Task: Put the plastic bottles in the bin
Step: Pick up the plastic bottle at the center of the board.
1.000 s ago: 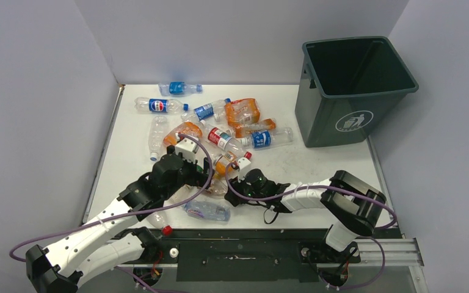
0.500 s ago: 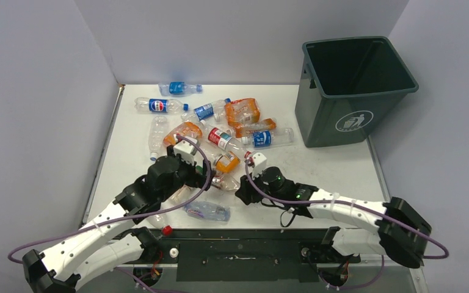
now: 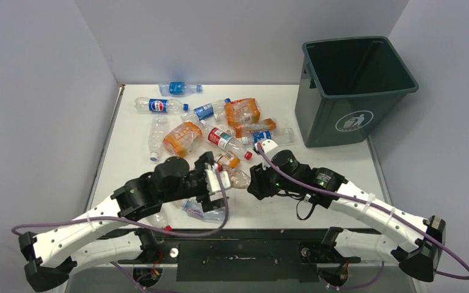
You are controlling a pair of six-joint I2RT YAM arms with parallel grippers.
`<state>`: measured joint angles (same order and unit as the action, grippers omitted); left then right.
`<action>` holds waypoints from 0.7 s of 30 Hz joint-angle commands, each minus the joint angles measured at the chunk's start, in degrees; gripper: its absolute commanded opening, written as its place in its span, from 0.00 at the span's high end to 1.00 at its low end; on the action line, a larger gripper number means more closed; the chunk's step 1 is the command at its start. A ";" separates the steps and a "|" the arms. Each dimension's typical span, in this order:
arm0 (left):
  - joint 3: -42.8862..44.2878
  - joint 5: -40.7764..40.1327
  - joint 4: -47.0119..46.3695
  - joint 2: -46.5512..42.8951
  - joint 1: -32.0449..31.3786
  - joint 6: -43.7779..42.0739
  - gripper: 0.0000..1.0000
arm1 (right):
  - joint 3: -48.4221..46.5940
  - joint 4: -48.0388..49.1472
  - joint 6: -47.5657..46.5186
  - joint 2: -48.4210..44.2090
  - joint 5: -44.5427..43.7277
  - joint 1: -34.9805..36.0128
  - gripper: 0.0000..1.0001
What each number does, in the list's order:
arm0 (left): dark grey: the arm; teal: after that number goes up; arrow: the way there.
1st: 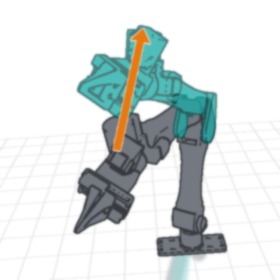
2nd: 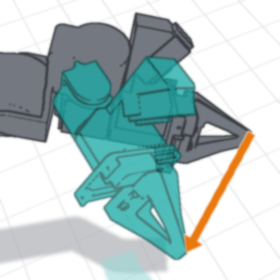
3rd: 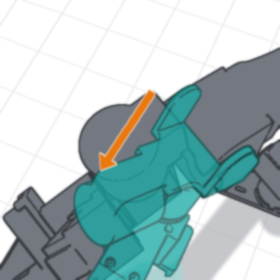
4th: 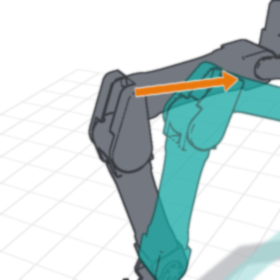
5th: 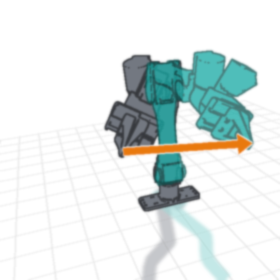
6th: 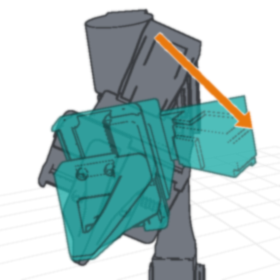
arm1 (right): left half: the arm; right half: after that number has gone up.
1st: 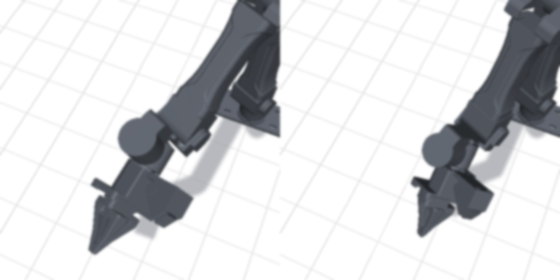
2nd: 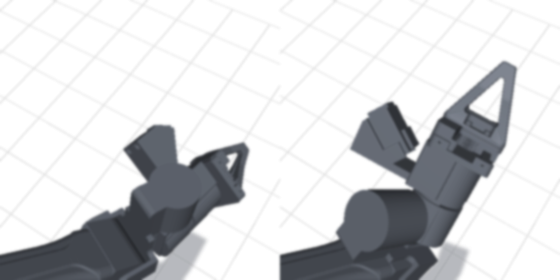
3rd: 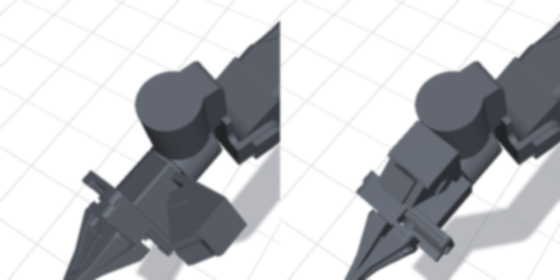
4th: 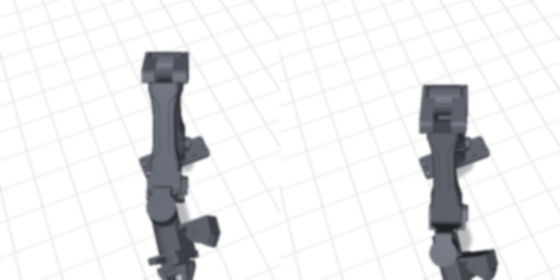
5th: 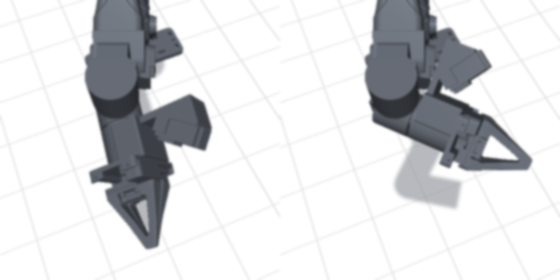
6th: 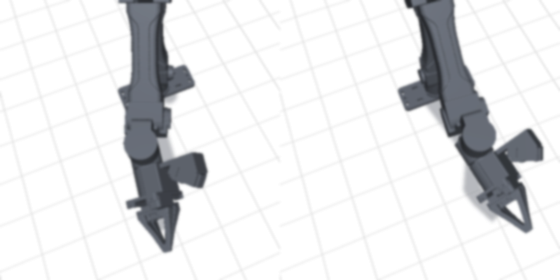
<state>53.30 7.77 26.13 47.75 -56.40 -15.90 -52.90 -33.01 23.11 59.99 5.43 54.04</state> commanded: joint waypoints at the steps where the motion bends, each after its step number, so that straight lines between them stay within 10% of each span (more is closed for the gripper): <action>1: -0.20 -12.88 8.07 3.49 -5.96 -22.83 0.04 | -5.30 -6.57 -1.37 -2.20 3.77 -0.10 0.95; 12: -5.09 -15.18 -5.44 3.53 -6.18 -32.94 0.00 | -6.86 -5.07 -1.49 -1.95 8.63 -0.08 0.95; 21: -8.13 -14.69 -10.63 4.11 -6.31 -34.13 0.16 | -8.65 -3.52 -0.17 -1.12 12.03 -0.11 0.95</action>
<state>45.47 -6.33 21.43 51.99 -62.39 -48.51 -58.30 -39.55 21.87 59.13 14.52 53.95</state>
